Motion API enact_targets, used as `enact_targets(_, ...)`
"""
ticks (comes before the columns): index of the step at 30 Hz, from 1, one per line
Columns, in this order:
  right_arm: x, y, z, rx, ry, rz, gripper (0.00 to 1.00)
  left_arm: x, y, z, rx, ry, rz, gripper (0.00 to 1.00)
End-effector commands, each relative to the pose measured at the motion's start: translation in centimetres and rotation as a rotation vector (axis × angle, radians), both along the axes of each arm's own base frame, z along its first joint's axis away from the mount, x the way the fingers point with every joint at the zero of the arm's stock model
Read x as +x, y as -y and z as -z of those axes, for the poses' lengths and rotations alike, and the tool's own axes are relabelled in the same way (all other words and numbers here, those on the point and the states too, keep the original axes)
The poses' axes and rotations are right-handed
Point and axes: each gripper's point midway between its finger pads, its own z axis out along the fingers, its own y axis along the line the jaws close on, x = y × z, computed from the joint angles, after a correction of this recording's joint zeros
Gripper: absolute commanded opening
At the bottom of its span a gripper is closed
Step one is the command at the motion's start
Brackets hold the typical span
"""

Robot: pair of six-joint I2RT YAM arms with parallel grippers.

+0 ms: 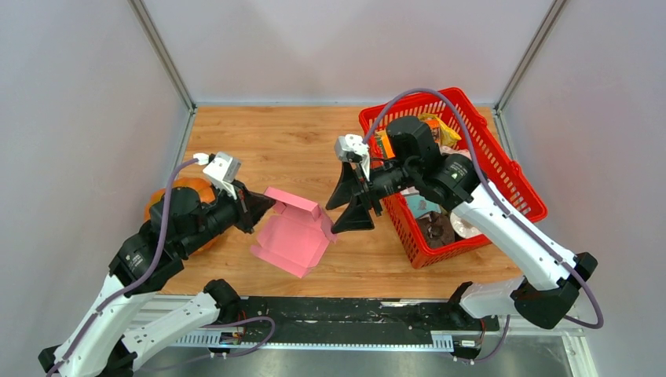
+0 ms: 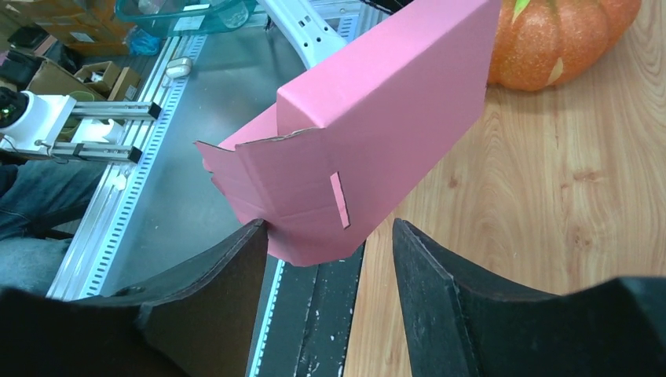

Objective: Fold the paper box

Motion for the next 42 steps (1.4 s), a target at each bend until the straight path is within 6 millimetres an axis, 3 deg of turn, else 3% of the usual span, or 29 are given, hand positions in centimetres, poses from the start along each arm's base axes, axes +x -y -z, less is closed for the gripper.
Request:
enact_targets(1, 0.0, -0.8, -3.0, 0.117, 0.053, 0.038, 0.63, -0.1, 0.4, -1.7, -0.023, 0.032, 0.025, 0.00)
enact_targets(7, 0.2, -2.1, -3.6, 0.151, 0.068, 0.117, 0.56, 0.1, 0.3, -1.8, -0.025, 0.031, 0.013, 0.00)
enact_targets(14, 2.2, -2.9, -4.6, 0.188, 0.057, 0.338, 0.48, 0.6, -0.5, -1.9, -0.028, 0.028, -0.049, 0.00)
enact_targets(19, 3.0, -3.2, -3.4, 0.159, 0.080, 0.470, 0.48, 1.0, -1.2, -1.8, -0.026, 0.021, -0.100, 0.00)
enact_targets(29, 7.1, -2.4, -3.0, 0.160, 0.201, 0.910, 0.45, 2.2, -3.3, -1.4, 0.012, -0.008, -0.242, 0.00)
enact_targets(38, 7.4, -4.2, -2.9, 0.164, 0.251, 0.968, 0.34, 2.4, -3.7, -1.7, 0.010, -0.010, -0.273, 0.00)
enact_targets(42, 7.4, -4.9, -2.5, 0.158, 0.271, 0.969, 0.37, 2.5, -4.1, -1.7, 0.019, -0.010, -0.290, 0.00)
